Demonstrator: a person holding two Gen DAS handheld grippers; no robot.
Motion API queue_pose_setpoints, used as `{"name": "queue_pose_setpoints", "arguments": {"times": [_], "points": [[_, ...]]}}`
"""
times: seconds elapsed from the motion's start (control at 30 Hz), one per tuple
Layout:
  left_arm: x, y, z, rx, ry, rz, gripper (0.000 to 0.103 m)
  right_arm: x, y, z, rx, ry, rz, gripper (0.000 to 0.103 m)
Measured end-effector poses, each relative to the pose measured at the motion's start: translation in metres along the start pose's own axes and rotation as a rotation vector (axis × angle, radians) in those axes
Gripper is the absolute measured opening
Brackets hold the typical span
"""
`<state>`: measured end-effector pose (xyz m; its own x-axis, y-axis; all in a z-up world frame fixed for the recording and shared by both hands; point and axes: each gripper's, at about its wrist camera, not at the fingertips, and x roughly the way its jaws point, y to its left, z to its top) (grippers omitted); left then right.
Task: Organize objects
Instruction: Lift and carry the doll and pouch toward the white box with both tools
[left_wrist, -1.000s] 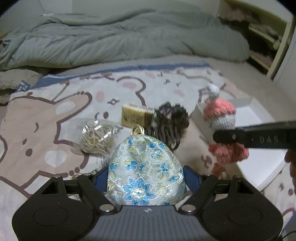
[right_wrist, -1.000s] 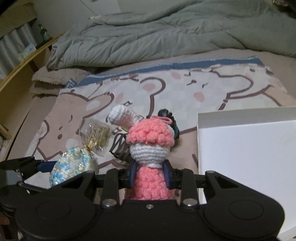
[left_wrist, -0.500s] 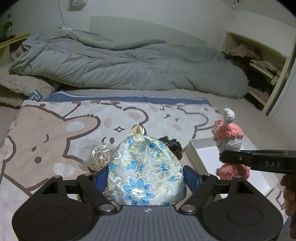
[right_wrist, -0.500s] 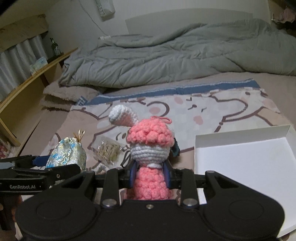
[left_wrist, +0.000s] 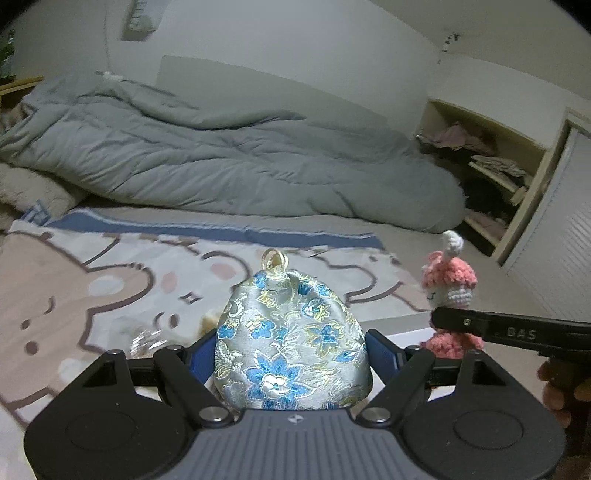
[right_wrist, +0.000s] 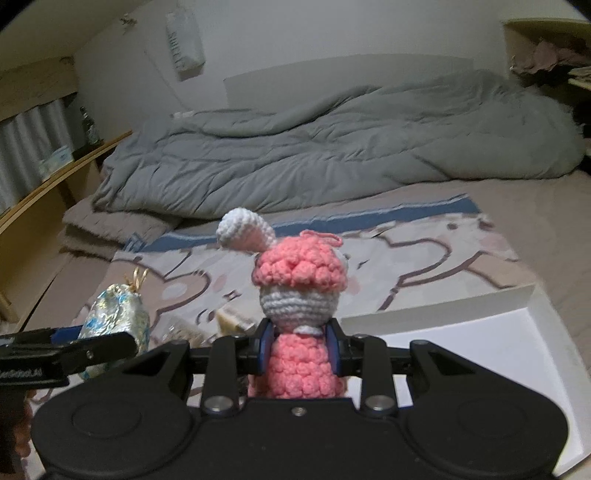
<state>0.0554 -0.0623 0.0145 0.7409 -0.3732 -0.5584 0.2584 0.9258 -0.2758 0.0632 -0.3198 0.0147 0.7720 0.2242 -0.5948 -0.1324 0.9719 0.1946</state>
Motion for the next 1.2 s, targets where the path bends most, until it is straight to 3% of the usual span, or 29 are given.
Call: {"name": "queue_pose_setpoints", "arguments": {"times": [0.37,0.63,0.87,1.0,1.2], "points": [[0.040,-0.046,0.029,0.075,-0.068,-0.086,0.082,0.017,-0.044,0.016,0.008,-0.023,-0.118,0.031],[0.095,-0.084,0.027,0.128,-0.008,-0.155,0.082,0.043,-0.076,0.009,0.014,0.033,-0.189,0.031],[0.150,-0.089,0.003,-0.001,0.095,-0.229,0.082,0.067,-0.101,-0.003,0.012,0.104,-0.239,0.031],[0.174,-0.091,-0.014,-0.015,0.155,-0.214,0.082,0.078,-0.112,-0.007,0.023,0.134,-0.259,0.031],[0.193,-0.090,-0.030,0.021,0.169,-0.188,0.082,0.093,-0.115,-0.009,0.029,0.165,-0.247,0.031]]}}
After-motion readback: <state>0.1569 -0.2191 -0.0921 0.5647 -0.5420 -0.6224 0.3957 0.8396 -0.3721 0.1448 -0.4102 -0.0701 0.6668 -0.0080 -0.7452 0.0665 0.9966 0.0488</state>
